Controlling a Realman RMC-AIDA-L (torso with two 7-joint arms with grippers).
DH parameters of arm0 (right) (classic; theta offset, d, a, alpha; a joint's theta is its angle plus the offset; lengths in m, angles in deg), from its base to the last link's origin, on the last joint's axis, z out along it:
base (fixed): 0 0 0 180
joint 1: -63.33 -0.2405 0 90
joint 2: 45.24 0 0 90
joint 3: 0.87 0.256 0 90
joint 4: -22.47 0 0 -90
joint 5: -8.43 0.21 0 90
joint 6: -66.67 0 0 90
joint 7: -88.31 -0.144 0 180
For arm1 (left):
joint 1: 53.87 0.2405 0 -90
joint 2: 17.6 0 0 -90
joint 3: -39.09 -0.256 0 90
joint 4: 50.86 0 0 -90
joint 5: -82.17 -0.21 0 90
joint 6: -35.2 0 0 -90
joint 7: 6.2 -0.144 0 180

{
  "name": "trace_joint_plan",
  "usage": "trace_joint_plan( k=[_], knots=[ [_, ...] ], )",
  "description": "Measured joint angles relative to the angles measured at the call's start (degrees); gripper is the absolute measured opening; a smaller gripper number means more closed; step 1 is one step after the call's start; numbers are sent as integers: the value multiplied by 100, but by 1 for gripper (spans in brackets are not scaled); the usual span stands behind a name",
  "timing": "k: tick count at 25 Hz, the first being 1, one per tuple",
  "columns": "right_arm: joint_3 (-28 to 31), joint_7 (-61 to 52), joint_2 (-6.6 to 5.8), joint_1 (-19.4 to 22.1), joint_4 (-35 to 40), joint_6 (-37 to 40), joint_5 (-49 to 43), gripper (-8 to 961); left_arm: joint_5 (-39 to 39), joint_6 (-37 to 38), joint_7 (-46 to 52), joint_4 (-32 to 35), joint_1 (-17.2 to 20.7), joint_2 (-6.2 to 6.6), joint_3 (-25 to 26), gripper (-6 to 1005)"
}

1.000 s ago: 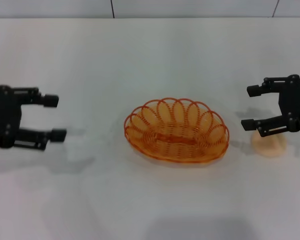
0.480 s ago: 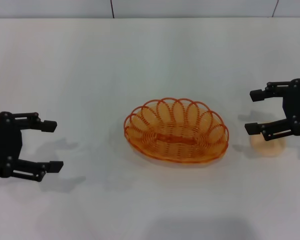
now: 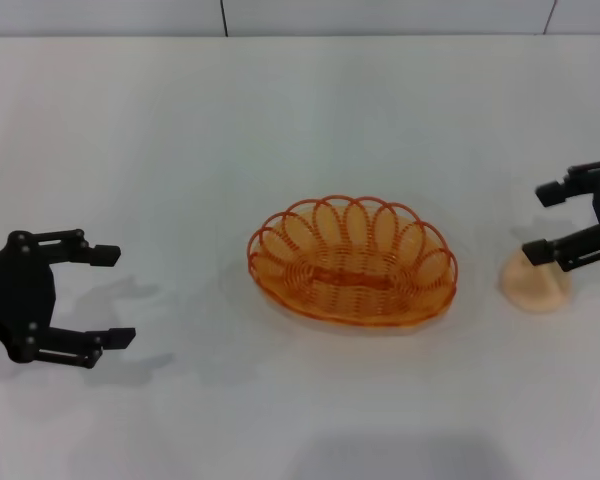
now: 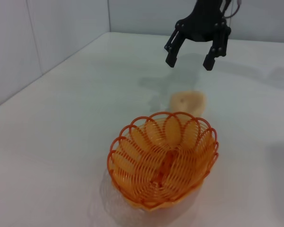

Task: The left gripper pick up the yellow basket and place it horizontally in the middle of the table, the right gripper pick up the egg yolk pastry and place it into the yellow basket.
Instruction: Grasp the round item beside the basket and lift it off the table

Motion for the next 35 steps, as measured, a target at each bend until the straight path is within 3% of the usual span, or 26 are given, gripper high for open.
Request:
trace_joint_plan(
  k=[6, 16, 24, 28, 35],
  knots=[
    [-310, -955, 14, -698, 63, 162, -1195, 848, -22, 8, -81, 5, -19, -57, -13, 886],
    [-492, -1906, 236, -1683, -626, 206, -2260, 847, -69, -16, -181, 25, -17, -159, -44, 886],
    [-731, -2119, 274, -1843, -1229, -340, -2574, 846, -202, -29, -182, 141, -47, -252, -111, 886],
    [-769, -2097, 273, -1817, -1354, -504, -2616, 846, -317, -54, -182, 242, -54, -332, -113, 885],
    [-774, -2084, 255, -1727, -1336, -599, -2713, 845, -338, -96, -181, 245, -51, -361, -114, 885]
  ],
)
